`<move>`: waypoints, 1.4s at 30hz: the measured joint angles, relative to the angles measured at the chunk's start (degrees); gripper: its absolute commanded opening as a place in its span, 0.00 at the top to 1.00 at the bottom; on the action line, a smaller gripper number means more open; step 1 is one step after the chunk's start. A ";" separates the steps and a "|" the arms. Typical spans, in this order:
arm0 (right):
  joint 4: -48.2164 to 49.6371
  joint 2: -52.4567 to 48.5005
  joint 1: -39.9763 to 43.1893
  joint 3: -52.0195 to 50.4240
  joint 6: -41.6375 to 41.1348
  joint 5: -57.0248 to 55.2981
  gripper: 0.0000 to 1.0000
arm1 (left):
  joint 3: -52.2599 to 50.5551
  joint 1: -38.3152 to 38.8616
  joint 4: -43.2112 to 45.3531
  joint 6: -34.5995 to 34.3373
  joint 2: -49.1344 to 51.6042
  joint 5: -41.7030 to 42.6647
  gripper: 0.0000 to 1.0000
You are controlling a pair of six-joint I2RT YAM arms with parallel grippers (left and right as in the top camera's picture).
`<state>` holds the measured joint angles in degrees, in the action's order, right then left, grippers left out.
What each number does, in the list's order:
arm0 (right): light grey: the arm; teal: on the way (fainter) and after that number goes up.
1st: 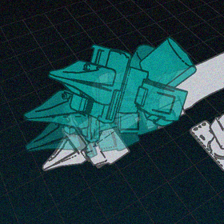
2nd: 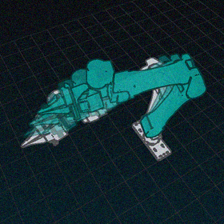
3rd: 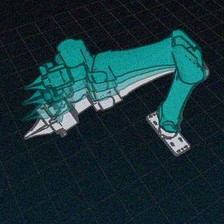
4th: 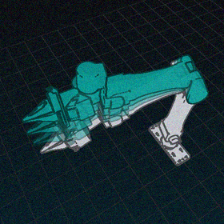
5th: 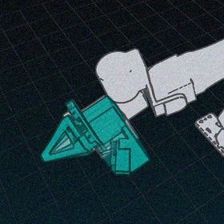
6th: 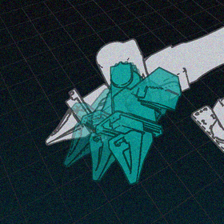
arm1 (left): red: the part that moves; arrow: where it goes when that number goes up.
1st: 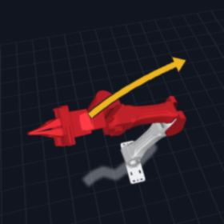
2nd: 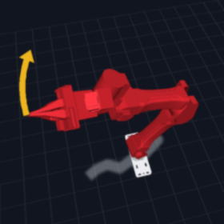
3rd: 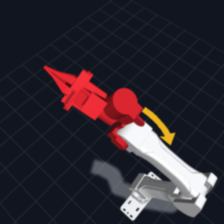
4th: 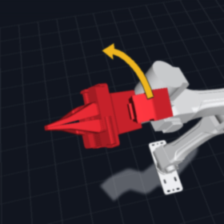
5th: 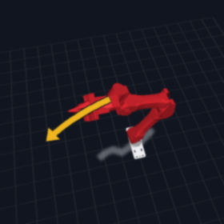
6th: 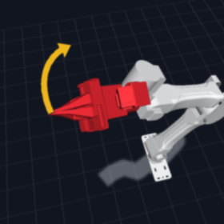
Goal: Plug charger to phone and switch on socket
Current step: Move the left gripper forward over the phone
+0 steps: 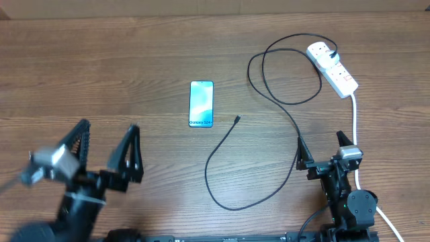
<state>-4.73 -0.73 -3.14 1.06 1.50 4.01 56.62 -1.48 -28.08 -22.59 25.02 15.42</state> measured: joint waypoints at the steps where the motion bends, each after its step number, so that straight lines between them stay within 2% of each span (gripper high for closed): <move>1: 0.00 0.00 -0.02 0.00 0.00 0.00 0.00 | 4.94 0.00 -4.00 1.51 4.02 1.01 0.00; 4: 0.00 0.00 -0.02 0.00 0.00 0.00 0.00 | 17.09 0.00 -17.20 4.46 14.86 6.64 0.00; 9: -0.02 0.00 -0.02 0.00 -0.02 0.00 0.00 | 27.82 0.07 -23.39 5.68 28.63 12.24 0.00; 12: -0.02 0.00 -0.02 0.00 -0.02 0.00 0.00 | 34.47 1.75 -31.32 5.03 36.33 12.31 0.00; 16: 0.00 0.00 -0.02 0.00 0.00 0.00 0.00 | 49.18 7.50 -50.14 3.43 49.55 6.45 0.00; 21: -0.04 0.00 0.00 0.00 -0.02 -0.02 0.00 | 66.23 15.87 -64.19 2.21 67.01 -6.16 0.00; 26: -0.02 0.00 -0.02 0.00 -0.02 0.00 0.00 | 69.85 19.34 -63.06 1.40 77.40 -11.37 0.00; 42: -0.02 0.00 -0.02 0.00 0.00 0.02 0.00 | 70.47 19.89 -61.00 -1.46 98.14 -4.24 0.00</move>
<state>-4.75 -0.73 -3.16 1.06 1.50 4.03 127.09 18.41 -89.08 -24.05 123.15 11.18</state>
